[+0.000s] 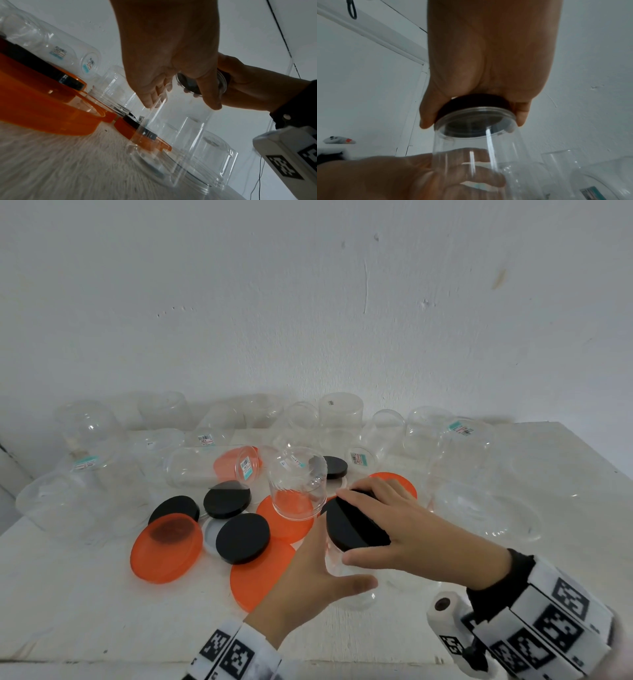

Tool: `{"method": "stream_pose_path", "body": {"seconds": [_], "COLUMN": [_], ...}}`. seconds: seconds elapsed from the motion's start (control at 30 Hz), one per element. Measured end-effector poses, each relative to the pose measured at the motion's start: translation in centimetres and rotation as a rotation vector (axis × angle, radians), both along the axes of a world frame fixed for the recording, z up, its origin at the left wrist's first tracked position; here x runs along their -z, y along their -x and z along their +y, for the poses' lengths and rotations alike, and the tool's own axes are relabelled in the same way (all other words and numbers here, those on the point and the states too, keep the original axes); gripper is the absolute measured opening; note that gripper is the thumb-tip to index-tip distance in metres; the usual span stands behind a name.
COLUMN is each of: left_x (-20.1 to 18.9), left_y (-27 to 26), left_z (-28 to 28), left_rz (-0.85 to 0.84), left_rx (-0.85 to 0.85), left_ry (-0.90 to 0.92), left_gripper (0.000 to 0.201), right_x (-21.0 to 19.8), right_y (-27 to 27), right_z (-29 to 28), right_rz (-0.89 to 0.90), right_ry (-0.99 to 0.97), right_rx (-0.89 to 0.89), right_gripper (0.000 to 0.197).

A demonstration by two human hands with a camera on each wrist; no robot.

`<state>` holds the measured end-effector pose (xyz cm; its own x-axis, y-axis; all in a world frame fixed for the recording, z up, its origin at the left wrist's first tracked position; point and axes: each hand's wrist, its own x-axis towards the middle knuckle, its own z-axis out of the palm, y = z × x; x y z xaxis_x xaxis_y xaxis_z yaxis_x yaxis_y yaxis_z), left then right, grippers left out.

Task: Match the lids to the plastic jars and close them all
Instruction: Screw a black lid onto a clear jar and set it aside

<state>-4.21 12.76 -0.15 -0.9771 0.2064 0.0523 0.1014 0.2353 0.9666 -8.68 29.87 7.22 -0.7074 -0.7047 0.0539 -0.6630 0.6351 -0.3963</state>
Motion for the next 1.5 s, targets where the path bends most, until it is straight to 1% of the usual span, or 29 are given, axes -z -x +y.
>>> {"method": "stream_pose_path", "body": {"seconds": [0.1, 0.23, 0.33, 0.4, 0.5, 0.57, 0.67, 0.77, 0.83, 0.87, 0.93, 1.0, 1.07, 1.13, 1.17, 1.27, 1.33, 1.37, 1.43, 1.5], "left_x": [-0.2, -0.8, -0.5, -0.2, 0.6, 1.3, 1.7, 2.0, 2.2, 2.3, 2.4, 2.4, 2.2, 2.0, 1.9, 1.6, 1.4, 1.4, 1.3, 1.3], "left_y": [0.4, 1.6, 2.6, 3.0, 2.9, 2.7, 2.7, 2.6, 2.6, 2.5, 2.5, 2.4, 2.5, 2.5, 2.5, 2.5, 2.4, 2.4, 2.3, 2.3], "left_z": [-1.1, -3.7, -5.9, -6.8, -7.2, -7.1, -7.0, -7.1, -7.3, -7.4, -7.7, -8.0, -8.3, -8.4, -8.5, -8.7, -8.7, -8.7, -8.6, -8.5], "left_rz": [-0.029, -0.022, -0.001, -0.022, -0.054, -0.017, 0.006, -0.024, -0.051, -0.059, -0.058, -0.047, -0.062, -0.085, -0.090, -0.099, -0.113, -0.118, -0.126, -0.134], "left_rx": [0.054, 0.073, 0.004, -0.029, 0.060, 0.129, 0.150, 0.193, 0.224, 0.231, 0.243, 0.268, 0.296, 0.327, 0.343, 0.381, 0.400, 0.406, 0.407, 0.401], "left_ry": [0.126, 0.454, 0.608, 0.700, 0.845, 0.954, 1.045, 1.126, 1.192, 1.211, 1.222, 1.219, 1.214, 1.220, 1.224, 1.242, 1.261, 1.270, 1.270, 1.261], "left_gripper": [0.088, 0.075, 0.062, 0.058, 0.059, 0.061, 0.066, 0.072, 0.076, 0.078, 0.082, 0.087, 0.092, 0.097, 0.099, 0.104, 0.106, 0.106, 0.105, 0.104], "right_x": [0.7, 1.0, 1.2, 1.3, 1.5, 1.5, 1.6, 0.7, -0.7, -1.7, -4.1, -6.2, -7.8, -8.7, -9.0, -8.4, -7.1, -6.3, -4.6, -3.3], "right_y": [-0.5, -0.9, -0.9, -1.0, -1.1, -1.3, -1.7, -2.4, -2.9, -3.0, -3.0, -2.2, -0.4, 2.3, 3.8, 8.1, 11.0, 12.2, 14.6, 16.7], "right_z": [0.0, 0.0, 0.0, 0.0, 0.2, 0.6, 1.4, 2.8, 4.4, 5.4, 7.7, 10.7, 14.3, 18.1, 19.8, 22.5, 23.2, 23.5, 24.1, 25.1], "right_rz": [-0.001, 0.003, 0.015, 0.009, 0.009, 0.005, -0.012, -0.031, -0.045, -0.039, 0.073, 0.240, 0.356, 0.394, 0.393, 0.422, 0.477, 0.464, 0.340, 0.243], "right_ry": [0.041, 0.073, 0.070, 0.067, 0.078, 0.091, 0.100, 0.105, 0.191, 0.278, 0.470, 0.620, 0.714, 0.754, 0.756, 0.705, 0.567, 0.477, 0.337, 0.238], "right_rx": [0.033, 0.064, 0.071, 0.075, 0.091, 0.106, 0.122, 0.119, 0.143, 0.159, 0.217, 0.333, 0.506, 0.676, 0.742, 0.857, 0.907, 0.924, 0.944, 0.950], "right_gripper": [0.076, 0.074, 0.073, 0.074, 0.076, 0.076, 0.079, 0.081, 0.081, 0.076, 0.059, 0.054, 0.060, 0.078, 0.084, 0.080, 0.080, 0.079, 0.078, 0.077]}}
